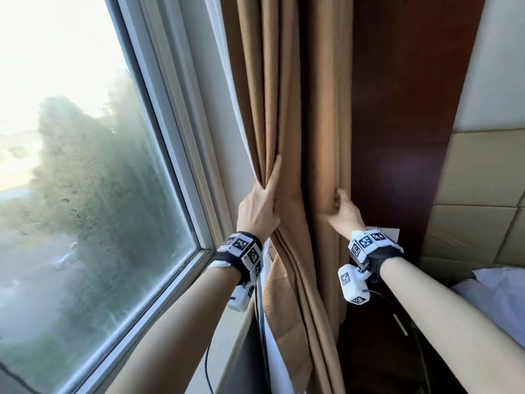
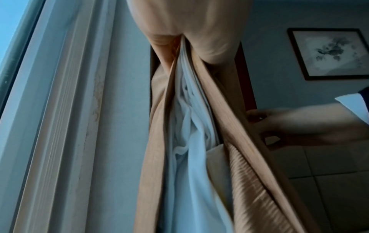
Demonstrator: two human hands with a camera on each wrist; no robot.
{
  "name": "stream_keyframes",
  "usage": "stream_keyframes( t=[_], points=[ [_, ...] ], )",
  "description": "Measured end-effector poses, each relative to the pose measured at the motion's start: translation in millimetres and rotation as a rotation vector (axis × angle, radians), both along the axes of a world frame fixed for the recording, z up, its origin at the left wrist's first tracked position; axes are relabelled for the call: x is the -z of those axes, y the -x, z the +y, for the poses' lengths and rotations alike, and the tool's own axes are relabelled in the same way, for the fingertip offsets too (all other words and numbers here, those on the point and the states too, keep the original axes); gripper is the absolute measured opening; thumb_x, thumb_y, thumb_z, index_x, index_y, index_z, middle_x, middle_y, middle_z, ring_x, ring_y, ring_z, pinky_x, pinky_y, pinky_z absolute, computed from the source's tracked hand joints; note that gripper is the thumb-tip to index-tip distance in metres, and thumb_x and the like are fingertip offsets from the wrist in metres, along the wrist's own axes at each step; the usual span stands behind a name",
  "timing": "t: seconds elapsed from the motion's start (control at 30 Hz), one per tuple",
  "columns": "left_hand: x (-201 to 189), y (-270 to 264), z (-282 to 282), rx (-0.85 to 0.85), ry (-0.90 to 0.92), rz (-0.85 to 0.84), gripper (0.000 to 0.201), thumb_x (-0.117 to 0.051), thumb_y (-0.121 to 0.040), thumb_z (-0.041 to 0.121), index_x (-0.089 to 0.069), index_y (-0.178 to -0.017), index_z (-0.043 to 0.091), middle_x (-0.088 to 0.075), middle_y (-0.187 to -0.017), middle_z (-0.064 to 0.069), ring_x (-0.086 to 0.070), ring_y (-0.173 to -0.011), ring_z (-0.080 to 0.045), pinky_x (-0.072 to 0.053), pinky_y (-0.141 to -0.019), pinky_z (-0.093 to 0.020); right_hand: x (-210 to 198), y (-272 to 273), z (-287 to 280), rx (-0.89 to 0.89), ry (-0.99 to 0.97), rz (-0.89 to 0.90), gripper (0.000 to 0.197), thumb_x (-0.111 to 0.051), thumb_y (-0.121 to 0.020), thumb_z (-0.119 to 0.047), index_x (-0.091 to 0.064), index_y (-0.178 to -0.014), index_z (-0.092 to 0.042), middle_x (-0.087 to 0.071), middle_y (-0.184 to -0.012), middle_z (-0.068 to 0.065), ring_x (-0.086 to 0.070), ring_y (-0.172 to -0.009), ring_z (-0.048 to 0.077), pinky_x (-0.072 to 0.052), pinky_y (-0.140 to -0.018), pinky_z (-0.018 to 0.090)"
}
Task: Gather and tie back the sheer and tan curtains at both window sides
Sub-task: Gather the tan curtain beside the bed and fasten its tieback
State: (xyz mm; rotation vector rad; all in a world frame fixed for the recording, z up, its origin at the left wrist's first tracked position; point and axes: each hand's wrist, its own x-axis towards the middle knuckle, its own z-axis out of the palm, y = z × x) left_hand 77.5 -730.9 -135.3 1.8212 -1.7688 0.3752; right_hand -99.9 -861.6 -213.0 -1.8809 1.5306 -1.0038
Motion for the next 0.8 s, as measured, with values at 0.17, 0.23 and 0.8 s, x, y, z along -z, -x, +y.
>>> stream_keyframes(
  t=[0.17, 0.23, 0.8],
  points=[
    [1, 2, -14, 0.023, -0.02, -0.004, 0.089, -0.046, -0.073, -0.001, -0.029, -0.144, 0.05, -0.054, -0.122, -0.018, -0.062, -0.084, -0.041, -0.054, -0.071, -0.039, 7, -18, 5, 0.008, 0.037, -0.034, 0.031, -0.06, -0.091, -0.022, -0.056, -0.118, -0.006, -0.066, -0.106, 0.018, -0.06, -0.104, 0.036, -0.043, -0.079, 0.031],
    [3, 1, -20, 0.005, -0.007, 0.041, 0.073, -0.048, -0.072, 0.002, -0.051, -0.135, 0.039, -0.058, -0.123, -0.014, -0.062, -0.094, -0.041, -0.054, -0.079, -0.04, 12, -17, 10, 0.016, 0.02, -0.043, 0.013, -0.054, -0.091, -0.019, -0.055, -0.097, -0.008, -0.065, -0.086, 0.016, -0.061, -0.09, 0.038, -0.041, -0.069, 0.031],
    [10, 15, -36, 0.162, 0.089, 0.238, 0.048, -0.04, -0.086, 0.058, -0.074, -0.101, 0.027, -0.072, -0.095, -0.003, -0.067, -0.086, -0.025, -0.055, -0.076, -0.033, 26, -32, 126, -0.057, 0.395, 0.351, 0.031, -0.048, -0.096, -0.016, -0.051, -0.125, -0.005, -0.069, -0.079, 0.02, -0.068, -0.076, 0.04, -0.049, -0.061, 0.036]
  ],
)
